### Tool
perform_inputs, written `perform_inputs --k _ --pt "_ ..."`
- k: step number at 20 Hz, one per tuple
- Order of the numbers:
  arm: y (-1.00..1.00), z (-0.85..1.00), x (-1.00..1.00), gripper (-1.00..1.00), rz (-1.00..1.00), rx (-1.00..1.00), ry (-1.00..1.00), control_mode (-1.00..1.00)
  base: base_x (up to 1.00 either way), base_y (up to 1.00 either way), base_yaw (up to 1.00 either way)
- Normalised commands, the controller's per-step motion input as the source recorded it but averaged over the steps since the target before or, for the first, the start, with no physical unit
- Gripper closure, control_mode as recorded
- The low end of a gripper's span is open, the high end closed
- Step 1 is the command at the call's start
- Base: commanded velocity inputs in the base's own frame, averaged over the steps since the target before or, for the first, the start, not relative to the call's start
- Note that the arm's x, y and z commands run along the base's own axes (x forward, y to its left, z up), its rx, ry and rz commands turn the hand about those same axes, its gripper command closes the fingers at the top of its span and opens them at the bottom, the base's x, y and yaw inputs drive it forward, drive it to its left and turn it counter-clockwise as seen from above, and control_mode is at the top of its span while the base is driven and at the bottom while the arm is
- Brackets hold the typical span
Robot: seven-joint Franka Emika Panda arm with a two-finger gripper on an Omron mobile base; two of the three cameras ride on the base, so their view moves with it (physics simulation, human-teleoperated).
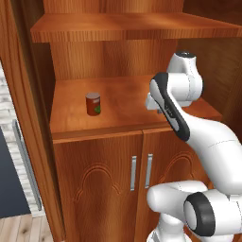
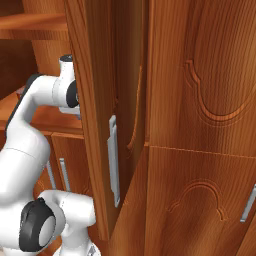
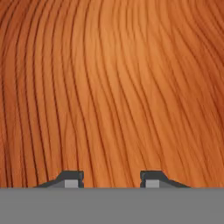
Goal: Restock the canned food cabinet by taking the new fresh canned food from the counter and placing it in the cabinet. Then, take the old canned food from the cabinet and place it on the counter.
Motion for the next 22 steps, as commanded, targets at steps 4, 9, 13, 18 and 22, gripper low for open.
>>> perform_inputs --k 4,9,13,18,22 --pt "-0.07 -0.01 -0.29 -1.00 0.00 0.00 -0.04 -1.00 0.00 0.00 0.00" --pt "0.02 -0.03 -0.39 -1.00 0.03 -0.05 0.00 -1.00 0.00 0.00 0.00" --pt "0.05 -0.03 -0.52 -1.00 0.11 -0.08 0.00 -1.00 0.00 0.00 0.00" --pt "0.07 -0.08 -0.54 -1.00 0.12 -0.08 0.00 -1.00 0.00 0.00 0.00" --pt "-0.01 -0.01 -0.51 -1.00 0.04 0.00 -0.08 -1.00 0.00 0.00 0.00"
